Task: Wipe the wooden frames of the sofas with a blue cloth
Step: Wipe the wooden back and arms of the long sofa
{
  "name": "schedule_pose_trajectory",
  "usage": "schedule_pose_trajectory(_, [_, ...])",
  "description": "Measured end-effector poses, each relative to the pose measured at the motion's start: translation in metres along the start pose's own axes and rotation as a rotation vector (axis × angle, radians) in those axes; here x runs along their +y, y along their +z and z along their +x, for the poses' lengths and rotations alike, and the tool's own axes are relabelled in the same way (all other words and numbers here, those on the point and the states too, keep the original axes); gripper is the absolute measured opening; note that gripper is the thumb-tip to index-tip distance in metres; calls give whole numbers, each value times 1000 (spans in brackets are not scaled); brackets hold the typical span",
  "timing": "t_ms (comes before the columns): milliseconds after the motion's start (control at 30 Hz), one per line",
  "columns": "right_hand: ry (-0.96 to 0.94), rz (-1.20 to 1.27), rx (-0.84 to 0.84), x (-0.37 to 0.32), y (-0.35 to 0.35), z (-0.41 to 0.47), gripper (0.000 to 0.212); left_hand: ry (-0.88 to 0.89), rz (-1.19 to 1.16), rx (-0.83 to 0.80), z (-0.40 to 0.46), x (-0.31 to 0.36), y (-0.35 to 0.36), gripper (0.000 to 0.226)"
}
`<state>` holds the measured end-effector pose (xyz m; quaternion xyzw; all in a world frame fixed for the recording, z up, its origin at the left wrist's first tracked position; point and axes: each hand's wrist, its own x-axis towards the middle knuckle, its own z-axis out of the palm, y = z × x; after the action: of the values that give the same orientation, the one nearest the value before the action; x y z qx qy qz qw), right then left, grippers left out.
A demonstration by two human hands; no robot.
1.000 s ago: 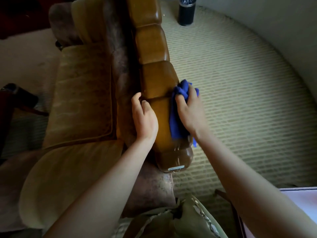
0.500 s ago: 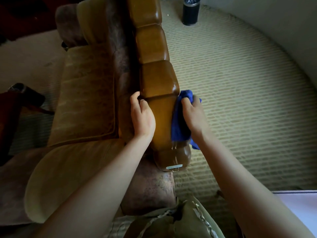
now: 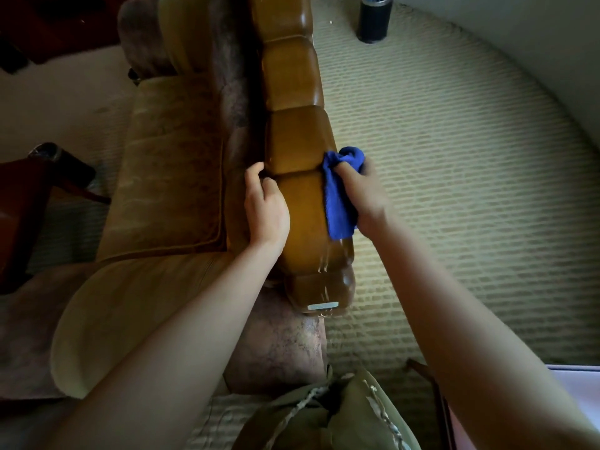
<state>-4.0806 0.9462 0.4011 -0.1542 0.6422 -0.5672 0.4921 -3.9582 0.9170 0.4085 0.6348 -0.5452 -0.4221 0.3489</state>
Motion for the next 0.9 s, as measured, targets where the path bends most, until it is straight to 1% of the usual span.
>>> schedule_pose_trajectory(33, [-78,-148,97,2,6,-4,38,2,-12,4,0,-1,0,37])
schedule_pose_trajectory(100, [-284,-678,271,1,23,-13,50,15,-27,26,3,-1,1,36])
schedule_pose_trajectory(133, [-372,-919,309,-3,33,-14,55,30,-30,40,4,-1,2,35])
schedule_pose_trajectory(167, [-432,-1068,306,-10,43,-12,58,45,-34,52,5,-2,3,34])
schedule_pose_trajectory(233, [-458,-1193,208,-28,61,-5,63,66,-43,60,5,-3,4,34])
schedule_pose_trajectory(300, [-470,-1233,102,-36,64,7,63,71,-38,56,6,-5,3,34])
schedule_pose_trajectory(333, [-489,-1195,45,-37,59,11,63,64,-38,52,6,-5,3,35])
schedule_pose_trajectory(367, [-511,-1103,-6,-33,50,16,62,54,-39,52,7,-6,3,34])
schedule_pose_trajectory(400, [-530,-946,-43,-28,38,21,60,46,-34,53,6,-5,3,34])
schedule_pose_trajectory(433, [-496,-746,-58,-22,26,22,56,37,-26,56,6,-4,3,34])
schedule_pose_trajectory(500, [-271,-342,-65,-13,7,21,47,20,-15,47,5,-3,3,35])
schedule_pose_trajectory(533, [-151,-219,-70,-10,2,20,46,11,-17,34,4,-3,3,35])
schedule_pose_trajectory(567, [-85,-187,-65,-8,1,16,45,3,-22,24,4,-4,2,36])
schedule_pose_trajectory(600, [-69,-190,-47,-6,2,12,44,-1,-25,18,3,-4,2,37])
schedule_pose_trajectory(633, [-100,-188,-13,-4,3,7,42,-2,-27,16,2,-4,1,37])
schedule_pose_trajectory(700, [-194,-182,77,0,6,-9,36,1,-29,16,1,-3,1,37])
schedule_pose_trajectory(733, [-272,-234,122,5,8,-17,34,6,-31,20,0,-2,1,37])
schedule_pose_trajectory(767, [-362,-349,166,12,11,-25,36,11,-34,27,1,-2,0,37])
schedule_pose_trajectory(867, [-618,-825,311,28,26,-41,47,9,-60,28,2,-1,0,36])
schedule_pose_trajectory(900, [-674,-923,338,26,30,-40,48,8,-72,24,2,-2,1,37])
